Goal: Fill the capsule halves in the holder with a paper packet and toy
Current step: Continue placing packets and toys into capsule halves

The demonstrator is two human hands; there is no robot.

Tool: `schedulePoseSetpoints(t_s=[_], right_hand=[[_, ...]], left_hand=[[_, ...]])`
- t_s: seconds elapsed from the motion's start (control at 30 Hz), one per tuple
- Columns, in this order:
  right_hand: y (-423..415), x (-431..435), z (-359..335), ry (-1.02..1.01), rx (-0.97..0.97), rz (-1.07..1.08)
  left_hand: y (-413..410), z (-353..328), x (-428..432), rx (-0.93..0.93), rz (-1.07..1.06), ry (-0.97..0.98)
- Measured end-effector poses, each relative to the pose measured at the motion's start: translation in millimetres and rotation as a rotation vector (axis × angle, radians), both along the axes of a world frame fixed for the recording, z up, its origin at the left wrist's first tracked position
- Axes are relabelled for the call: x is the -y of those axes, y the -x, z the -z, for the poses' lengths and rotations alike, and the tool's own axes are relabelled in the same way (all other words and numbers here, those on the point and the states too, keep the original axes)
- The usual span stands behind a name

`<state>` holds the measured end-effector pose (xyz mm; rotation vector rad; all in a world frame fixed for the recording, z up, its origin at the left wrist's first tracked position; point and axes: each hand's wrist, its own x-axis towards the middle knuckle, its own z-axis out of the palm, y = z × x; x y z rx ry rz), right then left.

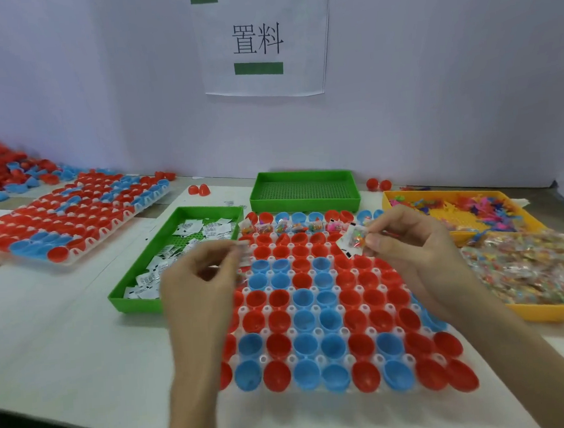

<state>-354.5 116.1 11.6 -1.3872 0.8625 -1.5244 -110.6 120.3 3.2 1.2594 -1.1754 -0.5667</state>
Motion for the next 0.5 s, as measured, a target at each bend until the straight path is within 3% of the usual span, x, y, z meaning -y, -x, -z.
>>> schedulePoseSetpoints(t_s=[0.1, 0.2, 0.27, 0.33, 0.43, 0.5], right_hand=[[1.7, -0.1, -0.9, -0.005, 0.021, 0.007], [1.1, -0.4, -0.2, -0.009, -0.007, 0.012], [-1.1, -0.3, 0.2, -0.016, -0.013, 0.001], [-4.9, -0.5, 0.4, -0.019, -0.022, -0.031], [-8.9, -1.4, 4.4, -0.024, -0.050, -0.086], [-10.6, -3.8, 6.4, -0.019, -0.101, -0.111]], left_hand=[[-45.1, -7.4, 24.7, 0.129, -0.230, -0.116], [-64.2, -17.2, 37.1, 0.311, -0.180, -0.374], [-55.9, -22.5, 29.4, 0.339, -0.149, -0.295], [-32.6, -24.0, 10.6, 0.279, 0.011, -0.153], [17.7, -16.2, -19.7, 0.083, 0.376, -0.143], [44.0, -9.7, -29.7, 0.045, 0.431, -0.124]])
